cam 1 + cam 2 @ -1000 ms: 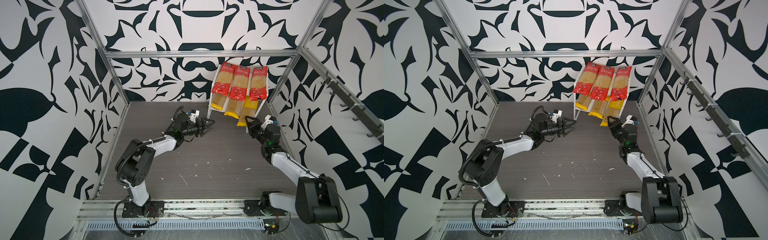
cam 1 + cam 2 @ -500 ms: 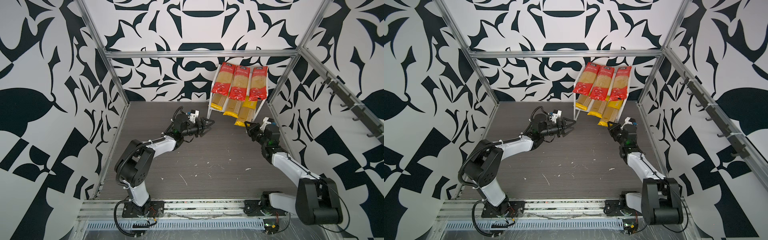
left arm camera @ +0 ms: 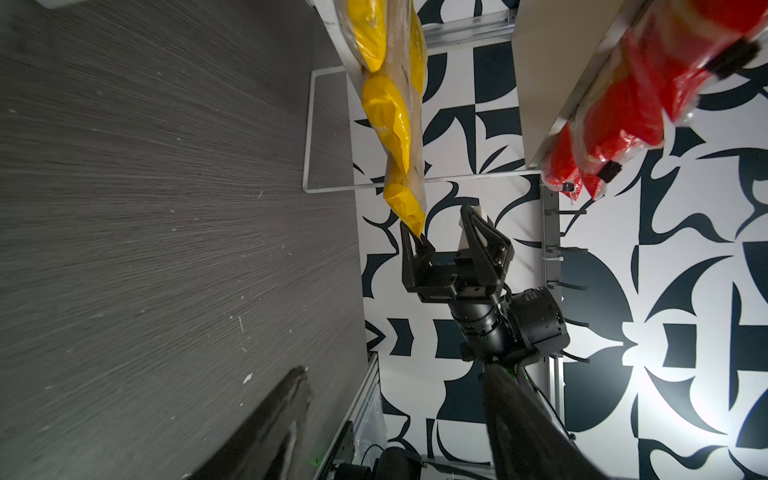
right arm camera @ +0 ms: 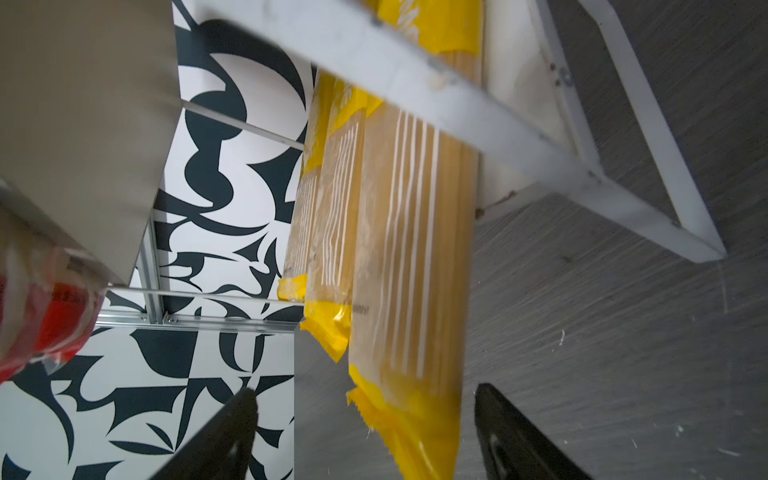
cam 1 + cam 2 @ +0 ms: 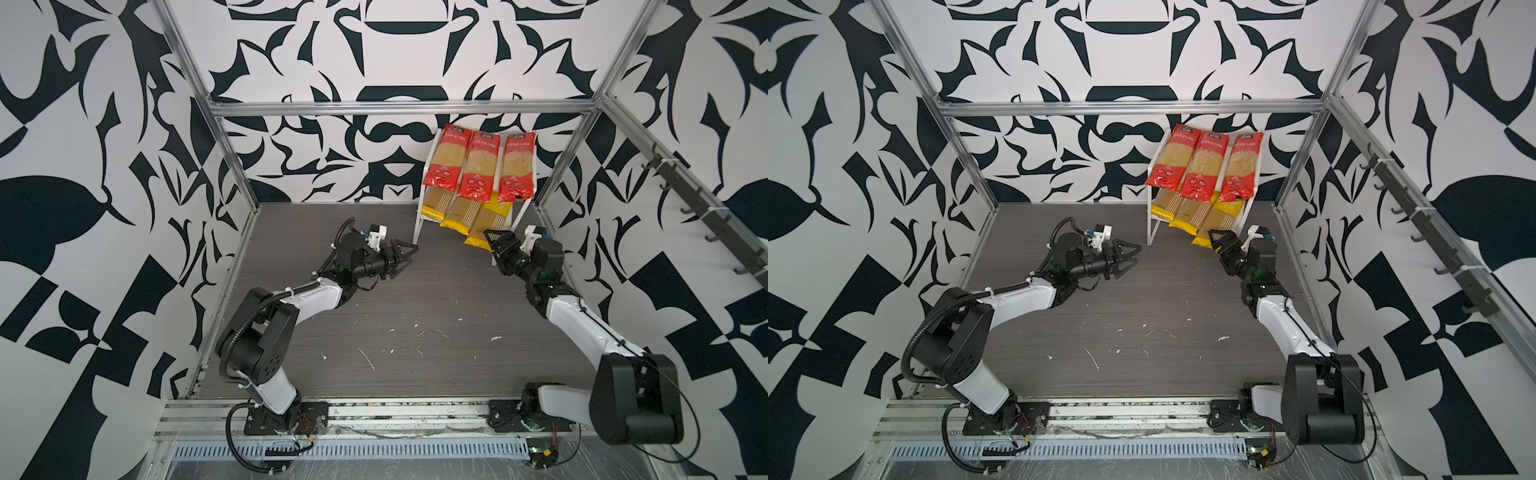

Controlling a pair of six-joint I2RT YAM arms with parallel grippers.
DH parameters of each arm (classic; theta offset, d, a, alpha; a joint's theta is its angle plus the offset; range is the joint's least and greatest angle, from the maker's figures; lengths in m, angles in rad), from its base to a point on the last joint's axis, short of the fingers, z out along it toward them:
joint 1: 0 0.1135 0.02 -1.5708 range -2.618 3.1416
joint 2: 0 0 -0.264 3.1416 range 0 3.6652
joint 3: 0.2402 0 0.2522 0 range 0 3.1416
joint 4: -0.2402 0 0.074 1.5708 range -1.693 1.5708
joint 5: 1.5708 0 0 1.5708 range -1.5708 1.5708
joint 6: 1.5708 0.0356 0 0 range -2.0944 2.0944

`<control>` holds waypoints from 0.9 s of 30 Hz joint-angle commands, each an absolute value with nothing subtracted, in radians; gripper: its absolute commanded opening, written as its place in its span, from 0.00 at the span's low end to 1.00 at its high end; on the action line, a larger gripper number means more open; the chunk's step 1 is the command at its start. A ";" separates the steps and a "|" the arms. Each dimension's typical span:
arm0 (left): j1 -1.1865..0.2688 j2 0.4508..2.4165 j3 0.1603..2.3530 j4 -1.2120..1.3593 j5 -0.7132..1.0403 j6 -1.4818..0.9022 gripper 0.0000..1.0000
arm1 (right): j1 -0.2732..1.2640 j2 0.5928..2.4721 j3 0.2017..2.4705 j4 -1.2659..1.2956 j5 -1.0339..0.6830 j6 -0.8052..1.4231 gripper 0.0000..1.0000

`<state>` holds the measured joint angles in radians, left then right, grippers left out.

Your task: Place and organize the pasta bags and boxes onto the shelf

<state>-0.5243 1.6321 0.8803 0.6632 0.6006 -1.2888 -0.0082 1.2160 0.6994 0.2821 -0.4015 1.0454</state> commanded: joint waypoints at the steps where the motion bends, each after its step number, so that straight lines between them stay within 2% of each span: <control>1: -0.489 1.538 0.841 0.575 0.582 -1.198 0.70 | -0.010 1.131 0.688 0.058 -0.453 0.950 0.85; 5: -0.469 1.399 0.816 0.273 0.473 -0.981 0.71 | -0.009 1.050 0.692 -0.232 -0.412 0.796 0.87; 8: -0.469 1.254 0.808 0.020 0.270 -0.776 0.73 | -0.009 0.973 0.675 -0.322 -0.305 0.654 0.80; 11: -0.469 1.082 0.723 -0.028 0.005 -0.578 0.76 | -0.009 0.941 0.670 -0.301 -0.169 0.492 0.78; 13: -0.467 0.980 0.653 0.000 -0.136 -0.395 0.81 | -0.010 0.970 0.671 -0.271 -0.039 0.365 0.79; 16: -0.464 0.881 0.577 0.035 -0.360 -0.159 0.92 | -0.010 1.004 0.642 -0.181 0.159 0.305 0.84; 19: -0.400 0.853 0.472 0.188 -0.578 -0.036 0.95 | -0.008 1.001 0.498 0.105 0.242 0.280 0.84; 23: -0.251 0.898 0.367 0.379 -0.638 -0.046 0.94 | -0.009 1.058 0.345 0.469 0.294 0.285 0.83; 27: -0.108 1.062 0.236 0.737 -0.556 -0.097 0.95 | -0.009 1.240 0.314 0.671 0.275 0.227 0.83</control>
<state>-0.1688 0.9947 0.2882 0.4438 -0.5362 -0.1127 -0.0071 1.1831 0.3134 0.3832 0.2302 0.2890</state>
